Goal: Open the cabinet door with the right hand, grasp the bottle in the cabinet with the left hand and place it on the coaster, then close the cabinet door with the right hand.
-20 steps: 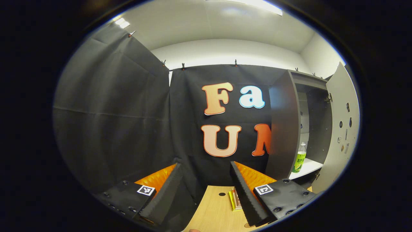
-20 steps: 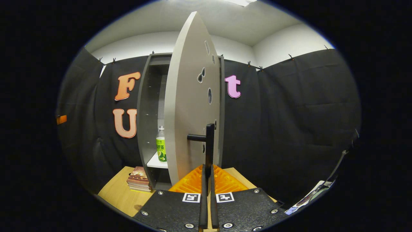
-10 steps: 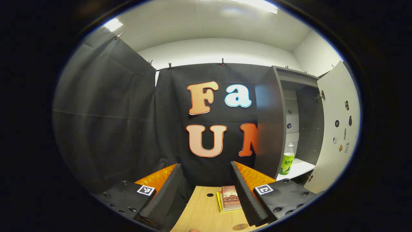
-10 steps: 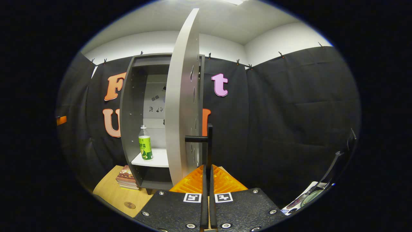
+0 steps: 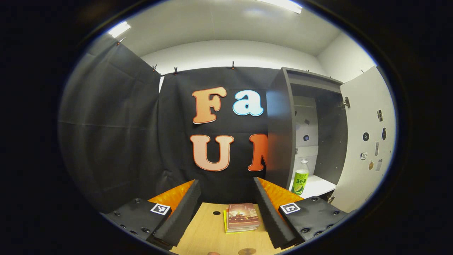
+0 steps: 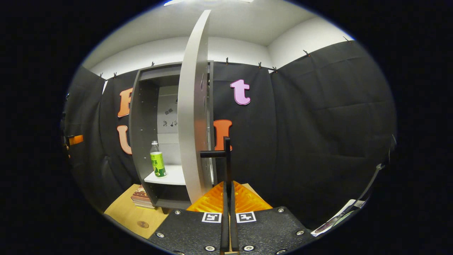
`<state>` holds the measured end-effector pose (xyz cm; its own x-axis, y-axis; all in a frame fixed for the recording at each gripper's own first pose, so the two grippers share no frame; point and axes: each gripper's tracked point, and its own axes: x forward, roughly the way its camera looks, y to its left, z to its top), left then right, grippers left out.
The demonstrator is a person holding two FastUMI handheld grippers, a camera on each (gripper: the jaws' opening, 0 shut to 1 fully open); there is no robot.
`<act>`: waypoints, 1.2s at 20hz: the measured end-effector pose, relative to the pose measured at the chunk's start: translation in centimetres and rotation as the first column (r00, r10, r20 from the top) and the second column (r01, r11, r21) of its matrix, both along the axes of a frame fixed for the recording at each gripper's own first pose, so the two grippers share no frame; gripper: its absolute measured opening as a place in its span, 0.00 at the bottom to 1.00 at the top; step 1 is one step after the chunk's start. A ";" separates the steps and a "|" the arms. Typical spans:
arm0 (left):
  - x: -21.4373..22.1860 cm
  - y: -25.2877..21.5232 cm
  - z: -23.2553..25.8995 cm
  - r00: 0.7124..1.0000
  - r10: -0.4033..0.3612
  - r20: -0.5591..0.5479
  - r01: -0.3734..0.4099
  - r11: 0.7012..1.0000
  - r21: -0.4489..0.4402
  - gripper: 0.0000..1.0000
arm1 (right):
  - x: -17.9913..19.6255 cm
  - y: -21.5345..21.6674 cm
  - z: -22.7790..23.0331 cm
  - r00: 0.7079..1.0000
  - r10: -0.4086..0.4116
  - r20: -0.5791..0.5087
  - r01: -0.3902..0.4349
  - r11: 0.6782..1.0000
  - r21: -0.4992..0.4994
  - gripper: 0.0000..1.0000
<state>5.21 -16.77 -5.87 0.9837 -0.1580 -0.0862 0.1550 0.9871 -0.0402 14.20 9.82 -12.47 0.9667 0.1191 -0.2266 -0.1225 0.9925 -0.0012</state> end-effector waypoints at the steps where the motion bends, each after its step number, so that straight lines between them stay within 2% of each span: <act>1: 0.0 -1.0 -0.1 1.000 -0.005 -0.001 0.005 1.000 -0.001 0.94 | 0.1 -0.2 0.0 1.000 0.010 -0.002 -0.010 1.000 0.000 0.05; 3: 0.1 -2.9 -0.1 1.000 -0.013 -0.001 0.013 1.000 -0.005 0.94 | 0.1 -0.5 -0.1 1.000 0.031 -0.007 -0.031 0.999 0.010 0.05; 4: 0.0 -3.8 -0.1 1.000 -0.017 -0.001 0.017 1.000 -0.009 0.95 | 0.2 -0.5 -0.1 0.999 0.042 -0.011 -0.041 0.999 0.022 0.01; 7: 0.2 -6.9 0.0 1.000 -0.030 0.000 0.030 0.999 -0.019 0.96 | 0.1 -0.2 -0.3 0.995 0.091 -0.028 -0.090 0.995 0.035 0.01; 11: 0.1 -10.7 -0.5 0.999 -0.044 -0.007 0.043 0.999 -0.025 0.94 | -0.2 -0.6 -0.2 0.989 0.138 -0.046 -0.135 0.990 0.044 0.03; 14: 0.6 -13.5 -1.2 0.999 -0.054 -0.003 0.054 0.998 -0.014 0.97 | -0.8 0.0 0.0 0.985 0.166 -0.048 -0.159 0.980 0.119 0.05; 15: 0.8 -14.7 -1.6 0.998 -0.063 -0.012 0.063 0.998 -0.018 0.94 | -1.0 0.0 0.1 0.984 0.172 -0.049 -0.164 0.976 0.141 0.06; 19: 1.5 -20.1 -2.4 0.991 -0.134 -0.008 0.133 0.990 -0.045 0.97 | -1.0 -1.6 0.6 0.991 0.127 -0.027 -0.122 0.981 0.152 0.06; 24: 3.8 -25.5 -3.7 0.983 -0.181 0.025 0.181 0.983 0.006 0.94 | 0.5 -5.5 0.6 0.999 0.034 0.006 -0.034 0.999 0.016 0.07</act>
<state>9.03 -42.24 -9.52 0.9406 -0.3336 -0.0627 0.3323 0.9427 -0.0304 14.73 4.37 -11.89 0.9632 0.1558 -0.2192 -0.1565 0.9876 0.0145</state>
